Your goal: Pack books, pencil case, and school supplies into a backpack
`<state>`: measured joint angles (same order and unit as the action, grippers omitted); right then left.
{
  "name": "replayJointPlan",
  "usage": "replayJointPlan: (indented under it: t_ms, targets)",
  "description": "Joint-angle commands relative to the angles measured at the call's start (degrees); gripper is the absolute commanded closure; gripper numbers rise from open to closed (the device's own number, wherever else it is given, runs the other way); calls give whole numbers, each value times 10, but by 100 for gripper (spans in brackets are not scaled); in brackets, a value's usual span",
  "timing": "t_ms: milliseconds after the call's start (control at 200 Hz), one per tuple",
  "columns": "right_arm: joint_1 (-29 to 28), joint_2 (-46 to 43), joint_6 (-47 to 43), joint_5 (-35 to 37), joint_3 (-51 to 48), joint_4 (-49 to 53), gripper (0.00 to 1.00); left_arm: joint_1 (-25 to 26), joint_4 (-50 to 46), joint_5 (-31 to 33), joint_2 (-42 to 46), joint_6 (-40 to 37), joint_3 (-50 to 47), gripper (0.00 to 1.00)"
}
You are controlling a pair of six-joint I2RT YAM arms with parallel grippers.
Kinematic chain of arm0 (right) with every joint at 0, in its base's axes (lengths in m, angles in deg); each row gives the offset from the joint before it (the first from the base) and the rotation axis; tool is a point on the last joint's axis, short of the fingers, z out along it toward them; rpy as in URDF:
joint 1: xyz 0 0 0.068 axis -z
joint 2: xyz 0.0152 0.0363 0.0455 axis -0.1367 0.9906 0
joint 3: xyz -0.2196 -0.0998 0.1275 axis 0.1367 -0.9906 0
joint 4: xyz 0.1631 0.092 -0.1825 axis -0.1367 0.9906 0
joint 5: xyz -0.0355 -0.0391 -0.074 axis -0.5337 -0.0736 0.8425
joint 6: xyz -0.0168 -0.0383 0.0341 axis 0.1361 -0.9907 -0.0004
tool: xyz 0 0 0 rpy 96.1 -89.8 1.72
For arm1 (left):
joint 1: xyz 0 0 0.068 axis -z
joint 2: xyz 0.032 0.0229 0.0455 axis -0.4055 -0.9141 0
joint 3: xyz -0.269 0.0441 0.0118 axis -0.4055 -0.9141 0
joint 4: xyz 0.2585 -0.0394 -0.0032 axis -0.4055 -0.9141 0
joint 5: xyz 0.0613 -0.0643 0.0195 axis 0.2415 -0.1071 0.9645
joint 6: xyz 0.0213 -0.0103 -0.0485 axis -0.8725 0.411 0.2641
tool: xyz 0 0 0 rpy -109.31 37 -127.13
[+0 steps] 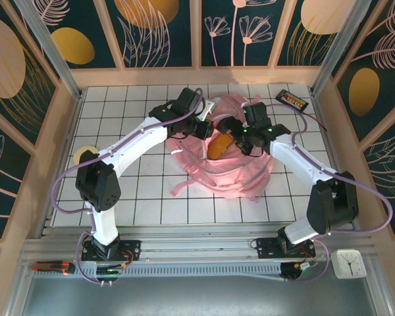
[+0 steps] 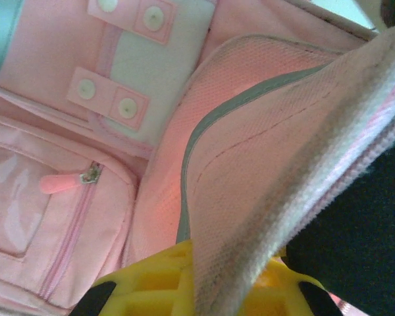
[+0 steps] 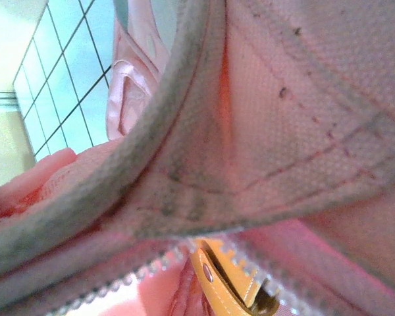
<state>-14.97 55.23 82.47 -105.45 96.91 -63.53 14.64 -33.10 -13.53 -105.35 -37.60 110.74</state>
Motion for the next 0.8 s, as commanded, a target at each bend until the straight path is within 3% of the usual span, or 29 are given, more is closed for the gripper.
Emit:
replayJointPlan:
  t_ms: [0, 110, 210, 370, 500, 575, 640, 695, 796]
  targets:
    - [64, -113, -50, -47, -24, -91, 1, -36, -20, 81, -27, 37, -19, 100]
    - [103, -96, -7, -193, -78, -209, 1, -37, -27, 71, -45, 36, 4, 100]
    - [82, -72, 57, -279, -95, -357, 1, -36, -37, 69, -55, 17, 27, 100]
    - [17, -47, 33, -244, -19, -394, 1, -51, -53, 94, -67, 18, 30, 100]
    - [-13, -45, 74, -208, -34, -516, 1, -103, -28, 100, -24, 62, -34, 100]
    - [-19, -38, 94, -187, -36, -510, 1, -143, -26, 96, 3, 76, -66, 100]
    - [-20, -30, 85, -168, -24, -448, 9, -179, -18, 79, 29, 88, -89, 100]
    - [-18, -21, 80, -166, -20, -418, 27, -192, -6, 59, 47, 86, -103, 100]
    - [-9, 4, 84, -205, -26, -448, 41, -193, -2, 38, 60, 83, -115, 100]
